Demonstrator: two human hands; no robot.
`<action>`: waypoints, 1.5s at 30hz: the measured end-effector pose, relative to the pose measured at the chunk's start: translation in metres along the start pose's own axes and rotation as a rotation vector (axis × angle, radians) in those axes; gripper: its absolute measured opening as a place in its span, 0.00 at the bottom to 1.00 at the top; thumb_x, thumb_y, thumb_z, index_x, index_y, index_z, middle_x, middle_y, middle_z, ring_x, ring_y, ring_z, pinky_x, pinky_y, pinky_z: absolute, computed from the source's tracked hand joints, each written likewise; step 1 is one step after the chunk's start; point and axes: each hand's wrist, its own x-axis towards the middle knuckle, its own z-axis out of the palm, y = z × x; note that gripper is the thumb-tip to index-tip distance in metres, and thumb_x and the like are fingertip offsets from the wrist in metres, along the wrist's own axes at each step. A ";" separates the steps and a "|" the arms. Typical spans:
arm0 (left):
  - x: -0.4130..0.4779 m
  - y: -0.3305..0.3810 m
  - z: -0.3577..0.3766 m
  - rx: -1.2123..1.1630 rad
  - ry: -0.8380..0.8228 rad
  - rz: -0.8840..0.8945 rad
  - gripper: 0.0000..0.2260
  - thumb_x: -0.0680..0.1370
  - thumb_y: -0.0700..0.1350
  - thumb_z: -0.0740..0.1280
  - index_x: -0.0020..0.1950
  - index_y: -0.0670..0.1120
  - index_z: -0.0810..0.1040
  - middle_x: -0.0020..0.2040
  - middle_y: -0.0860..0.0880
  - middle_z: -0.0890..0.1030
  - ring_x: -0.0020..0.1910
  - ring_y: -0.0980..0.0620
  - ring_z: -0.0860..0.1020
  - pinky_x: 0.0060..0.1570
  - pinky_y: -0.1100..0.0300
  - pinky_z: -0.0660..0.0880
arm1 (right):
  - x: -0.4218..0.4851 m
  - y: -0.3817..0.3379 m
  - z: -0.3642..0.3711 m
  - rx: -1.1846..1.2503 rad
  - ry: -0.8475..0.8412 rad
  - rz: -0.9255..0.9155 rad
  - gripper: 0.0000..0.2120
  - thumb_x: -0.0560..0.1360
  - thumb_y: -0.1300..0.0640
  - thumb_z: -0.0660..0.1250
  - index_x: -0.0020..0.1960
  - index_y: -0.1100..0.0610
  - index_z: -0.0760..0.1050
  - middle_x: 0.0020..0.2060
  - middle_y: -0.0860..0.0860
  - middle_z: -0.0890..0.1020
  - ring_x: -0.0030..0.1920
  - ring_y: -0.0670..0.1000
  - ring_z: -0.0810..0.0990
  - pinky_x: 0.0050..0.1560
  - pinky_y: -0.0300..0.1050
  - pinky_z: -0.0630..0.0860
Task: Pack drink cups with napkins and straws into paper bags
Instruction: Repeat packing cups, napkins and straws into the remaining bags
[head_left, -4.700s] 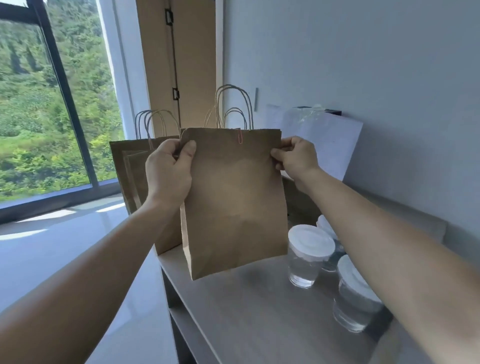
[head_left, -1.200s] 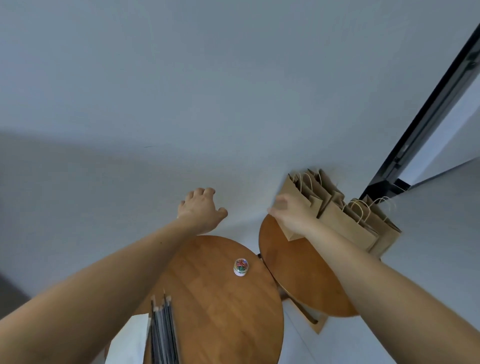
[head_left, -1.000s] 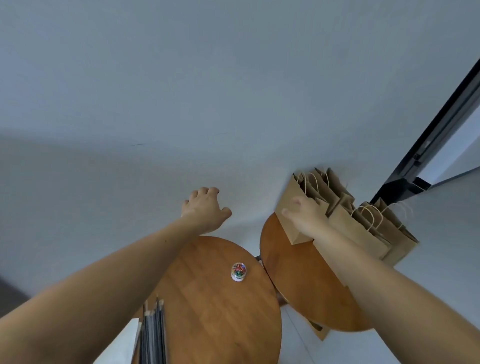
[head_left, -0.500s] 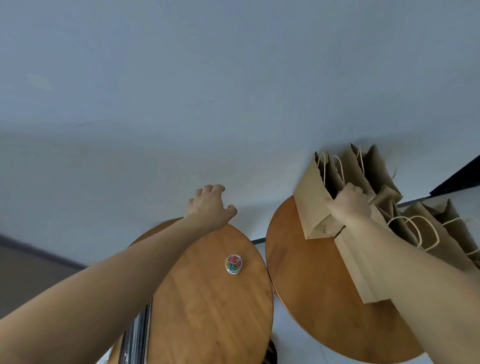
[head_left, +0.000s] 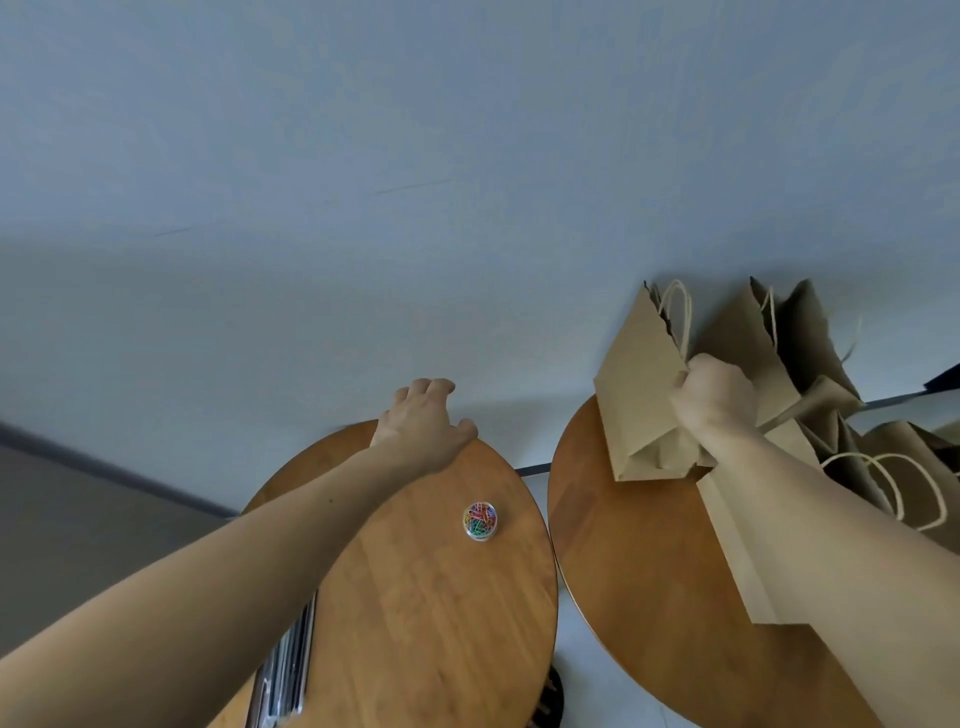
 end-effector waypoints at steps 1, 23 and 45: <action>-0.002 -0.003 -0.001 -0.015 0.003 0.005 0.27 0.80 0.53 0.62 0.77 0.48 0.61 0.76 0.47 0.64 0.74 0.46 0.62 0.69 0.48 0.65 | -0.005 -0.010 -0.005 0.008 0.018 -0.041 0.10 0.78 0.58 0.63 0.38 0.55 0.69 0.33 0.55 0.78 0.35 0.59 0.77 0.32 0.43 0.67; -0.130 -0.220 0.018 -0.248 -0.102 -0.070 0.30 0.78 0.56 0.62 0.77 0.47 0.61 0.73 0.44 0.67 0.69 0.43 0.69 0.66 0.43 0.70 | -0.310 -0.246 0.072 -0.114 -0.179 -0.531 0.10 0.80 0.54 0.58 0.49 0.57 0.76 0.40 0.53 0.82 0.41 0.53 0.81 0.36 0.44 0.73; -0.163 -0.253 0.100 -0.509 -0.341 -0.170 0.44 0.64 0.70 0.68 0.75 0.52 0.61 0.69 0.50 0.73 0.61 0.49 0.76 0.57 0.55 0.77 | -0.340 -0.221 0.106 0.190 -0.650 -0.412 0.20 0.76 0.37 0.63 0.60 0.49 0.76 0.49 0.45 0.83 0.49 0.48 0.82 0.41 0.39 0.73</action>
